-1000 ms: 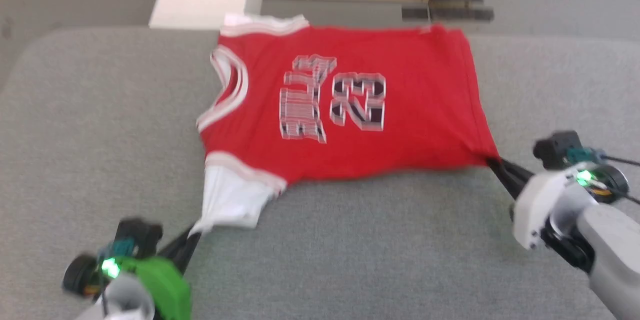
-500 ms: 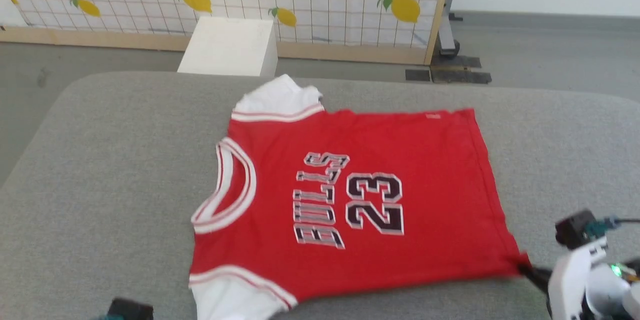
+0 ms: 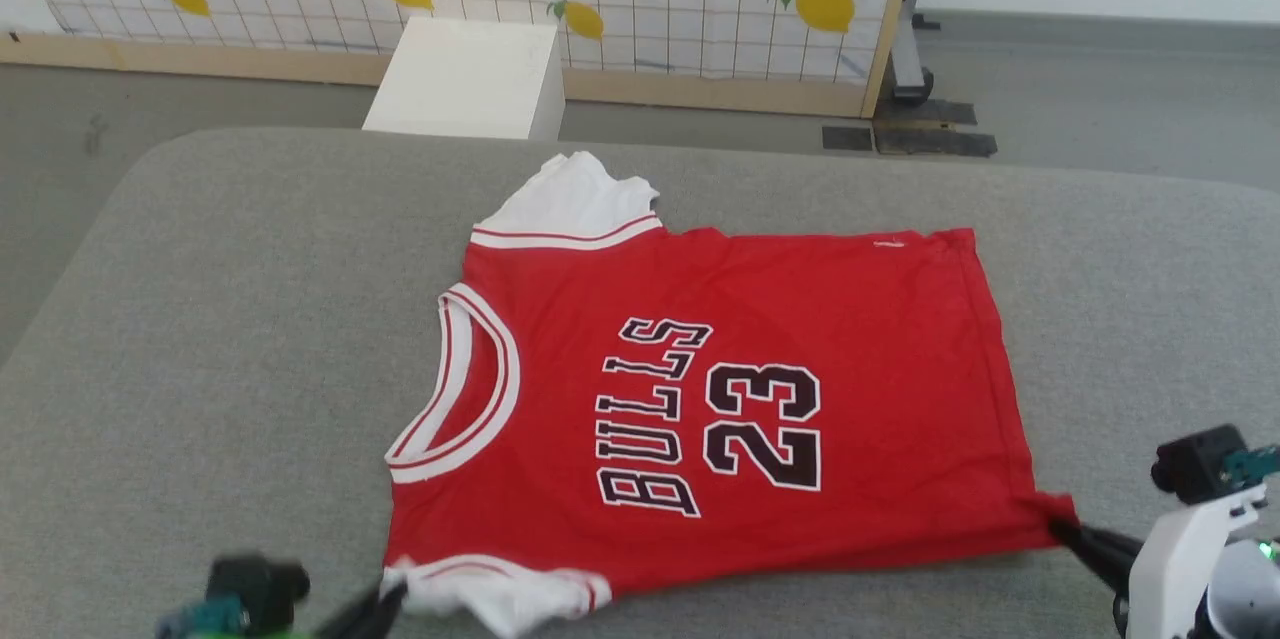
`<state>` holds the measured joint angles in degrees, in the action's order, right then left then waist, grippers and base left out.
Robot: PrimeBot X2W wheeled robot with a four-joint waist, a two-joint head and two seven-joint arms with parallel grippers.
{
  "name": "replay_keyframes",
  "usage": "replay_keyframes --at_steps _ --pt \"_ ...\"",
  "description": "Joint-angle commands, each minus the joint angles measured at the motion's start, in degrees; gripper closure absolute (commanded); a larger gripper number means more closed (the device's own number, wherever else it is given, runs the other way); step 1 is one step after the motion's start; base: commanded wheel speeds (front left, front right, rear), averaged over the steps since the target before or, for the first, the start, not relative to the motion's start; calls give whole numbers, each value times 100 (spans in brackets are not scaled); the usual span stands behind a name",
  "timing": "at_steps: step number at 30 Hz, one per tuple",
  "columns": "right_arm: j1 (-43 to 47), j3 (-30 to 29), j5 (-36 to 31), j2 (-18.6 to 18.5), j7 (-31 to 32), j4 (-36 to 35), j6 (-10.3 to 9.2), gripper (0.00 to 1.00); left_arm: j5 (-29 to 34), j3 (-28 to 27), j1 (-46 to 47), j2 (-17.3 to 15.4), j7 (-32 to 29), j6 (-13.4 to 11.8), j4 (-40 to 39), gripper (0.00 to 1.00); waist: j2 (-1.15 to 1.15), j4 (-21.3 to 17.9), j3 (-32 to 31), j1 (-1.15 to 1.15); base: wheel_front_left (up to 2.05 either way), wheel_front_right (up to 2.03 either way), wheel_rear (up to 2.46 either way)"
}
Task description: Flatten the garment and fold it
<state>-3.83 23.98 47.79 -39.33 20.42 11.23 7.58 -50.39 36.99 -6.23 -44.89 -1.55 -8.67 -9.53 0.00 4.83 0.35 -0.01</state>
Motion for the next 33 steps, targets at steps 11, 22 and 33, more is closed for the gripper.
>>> replay_keyframes --at_steps 11,22,33 --pt "-347 -761 -516 426 319 -428 -9 100 419 -423 1501 698 639 -18 340 100 0 -92 673 1 0 0 0" --pt "-1123 -830 -1072 781 573 -74 -9 100 651 -313 2625 1062 535 202 1615 100 0 -176 1340 1 0 0 0" --pt "-1466 -681 -1273 980 323 454 -9 54 788 -82 3175 1624 699 342 3187 22 0 -176 1422 1 0 0 0"
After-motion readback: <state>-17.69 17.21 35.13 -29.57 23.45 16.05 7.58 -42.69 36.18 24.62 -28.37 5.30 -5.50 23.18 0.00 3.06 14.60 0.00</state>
